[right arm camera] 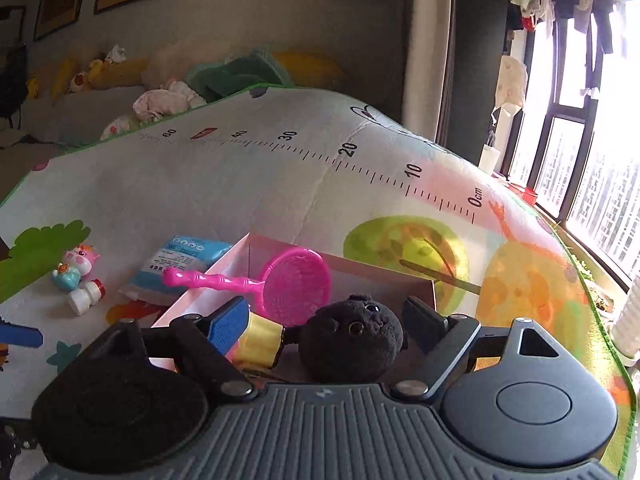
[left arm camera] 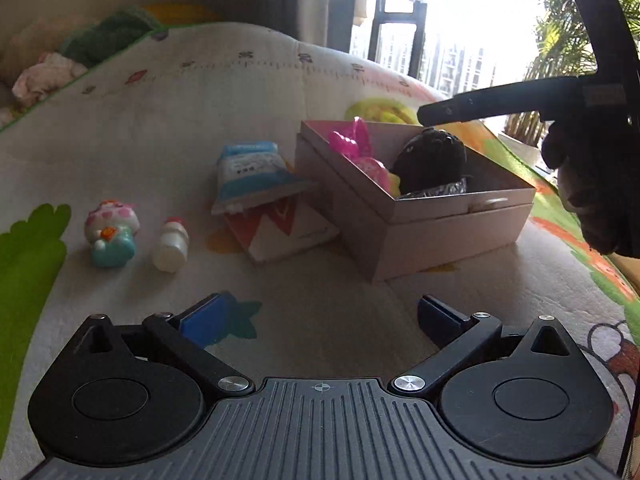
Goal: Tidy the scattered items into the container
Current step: 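Press the items down inside the pink box with the right tool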
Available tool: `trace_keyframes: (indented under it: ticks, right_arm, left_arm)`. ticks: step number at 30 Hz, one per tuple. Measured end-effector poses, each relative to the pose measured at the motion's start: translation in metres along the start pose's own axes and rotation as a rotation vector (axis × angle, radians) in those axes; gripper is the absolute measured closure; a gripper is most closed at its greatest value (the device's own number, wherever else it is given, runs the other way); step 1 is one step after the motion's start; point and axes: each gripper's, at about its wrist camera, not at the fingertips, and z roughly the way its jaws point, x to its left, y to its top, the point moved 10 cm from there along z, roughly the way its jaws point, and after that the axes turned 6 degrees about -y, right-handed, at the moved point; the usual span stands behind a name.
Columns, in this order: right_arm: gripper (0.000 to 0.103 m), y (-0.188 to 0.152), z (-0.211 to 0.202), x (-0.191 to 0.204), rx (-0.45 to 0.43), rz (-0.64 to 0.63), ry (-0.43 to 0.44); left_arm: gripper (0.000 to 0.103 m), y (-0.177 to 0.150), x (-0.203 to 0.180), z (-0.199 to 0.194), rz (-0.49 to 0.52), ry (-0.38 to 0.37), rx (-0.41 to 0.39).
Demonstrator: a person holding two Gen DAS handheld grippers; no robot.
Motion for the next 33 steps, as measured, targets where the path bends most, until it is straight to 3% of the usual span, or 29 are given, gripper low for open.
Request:
trace_keyframes:
  ticks: [1,3,8,10,11,12,15,18,21,25,28,33]
  right_arm:
    - [0.041,0.010,0.009,0.004,0.020,0.018,0.020]
    - [0.052,0.024,0.028,0.013,0.062,0.056,0.058]
    - [0.053,0.045,0.091,0.031,0.179,0.106,0.066]
    - [0.054,0.041,0.115,0.032,0.245,0.114,0.019]
    - [0.060,0.038,0.124,0.033,0.278,0.115,0.005]
    - [0.075,0.034,0.131,0.034,0.306,0.121,0.004]
    - [0.082,0.027,0.127,0.026,0.317,0.170,0.032]
    - [0.082,0.021,0.104,0.007,0.278,0.119,-0.003]
    - [0.082,0.004,0.079,-0.020,0.300,0.094,-0.021]
    - [0.081,-0.011,0.055,-0.048,0.281,0.012,-0.105]
    - [0.080,-0.008,0.042,-0.058,0.272,0.072,-0.076]
    - [0.071,-0.021,0.034,-0.046,0.347,0.155,0.005]
  left_arm:
    - [0.000,-0.004,-0.002,0.004,0.006,-0.007,0.010]
    - [0.000,-0.009,-0.006,0.009,0.007,-0.008,0.035]
    - [0.000,-0.015,-0.005,0.013,-0.023,-0.035,0.047]
    - [0.000,-0.014,-0.006,0.012,-0.024,-0.035,0.044]
    - [0.000,-0.014,-0.005,0.012,-0.027,-0.037,0.042]
    - [0.000,-0.014,-0.005,0.012,-0.032,-0.040,0.041]
    - [0.000,-0.014,-0.005,0.011,-0.044,-0.048,0.036]
    - [0.000,-0.013,-0.005,0.011,-0.047,-0.048,0.036]
    - [0.000,-0.013,-0.004,0.011,-0.049,-0.050,0.035]
    - [0.000,-0.013,-0.004,0.011,-0.050,-0.049,0.035]
    - [0.000,-0.014,-0.004,0.012,-0.051,-0.050,0.036]
    - [0.000,-0.013,-0.004,0.011,-0.046,-0.045,0.040]
